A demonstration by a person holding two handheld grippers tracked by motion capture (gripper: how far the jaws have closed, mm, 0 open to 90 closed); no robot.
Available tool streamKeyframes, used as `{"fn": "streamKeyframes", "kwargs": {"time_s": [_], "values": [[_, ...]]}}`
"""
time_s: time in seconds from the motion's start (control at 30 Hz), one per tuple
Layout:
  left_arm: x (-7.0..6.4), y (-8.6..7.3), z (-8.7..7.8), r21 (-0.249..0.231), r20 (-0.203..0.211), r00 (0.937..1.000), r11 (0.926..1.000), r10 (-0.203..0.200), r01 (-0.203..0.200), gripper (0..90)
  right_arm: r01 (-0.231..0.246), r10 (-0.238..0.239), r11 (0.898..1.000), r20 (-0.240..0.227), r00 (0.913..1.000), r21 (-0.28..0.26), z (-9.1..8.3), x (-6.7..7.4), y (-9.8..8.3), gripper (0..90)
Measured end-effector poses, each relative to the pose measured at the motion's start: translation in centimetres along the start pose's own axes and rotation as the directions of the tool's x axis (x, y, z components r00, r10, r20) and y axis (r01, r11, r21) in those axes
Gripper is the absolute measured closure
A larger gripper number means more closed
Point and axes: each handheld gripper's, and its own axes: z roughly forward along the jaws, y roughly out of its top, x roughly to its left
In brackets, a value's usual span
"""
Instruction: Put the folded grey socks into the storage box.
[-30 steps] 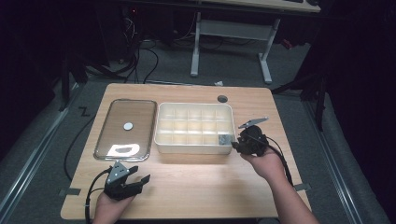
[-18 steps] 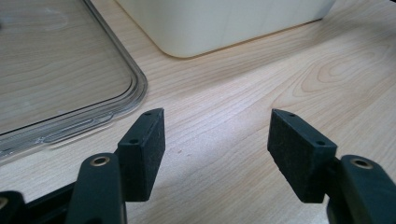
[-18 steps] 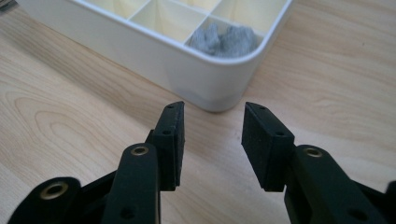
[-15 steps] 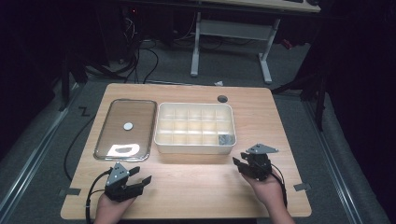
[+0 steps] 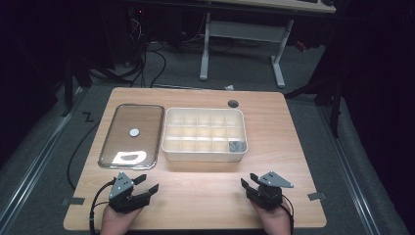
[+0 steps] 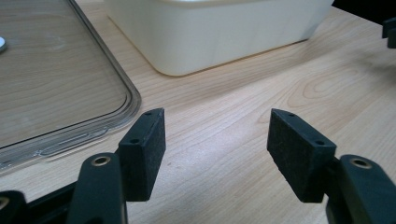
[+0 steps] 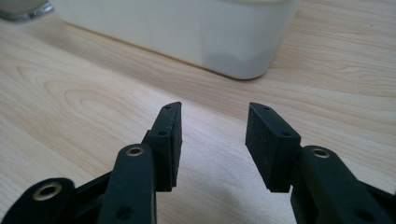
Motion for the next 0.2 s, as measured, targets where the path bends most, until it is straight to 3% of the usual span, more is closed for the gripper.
{"fn": "streamKeyframes", "kwargs": {"time_s": [0.07, 0.2], "values": [[0.15, 0.01, 0.06, -0.004, -0.001, 1.0000, 1.0000, -0.008, 0.008, 37.8, -0.031, 0.031, 0.999, -0.004, 0.9995, -0.007, -0.05, -0.40, -0.01, 55.8], [0.24, -0.01, -0.10, -0.005, 0.002, 1.0000, 1.0000, -0.003, 0.003, 37.9, -0.038, 0.038, 0.999, 0.001, 0.9993, 0.002, 0.20, -0.51, -0.32, 55.6]]}}
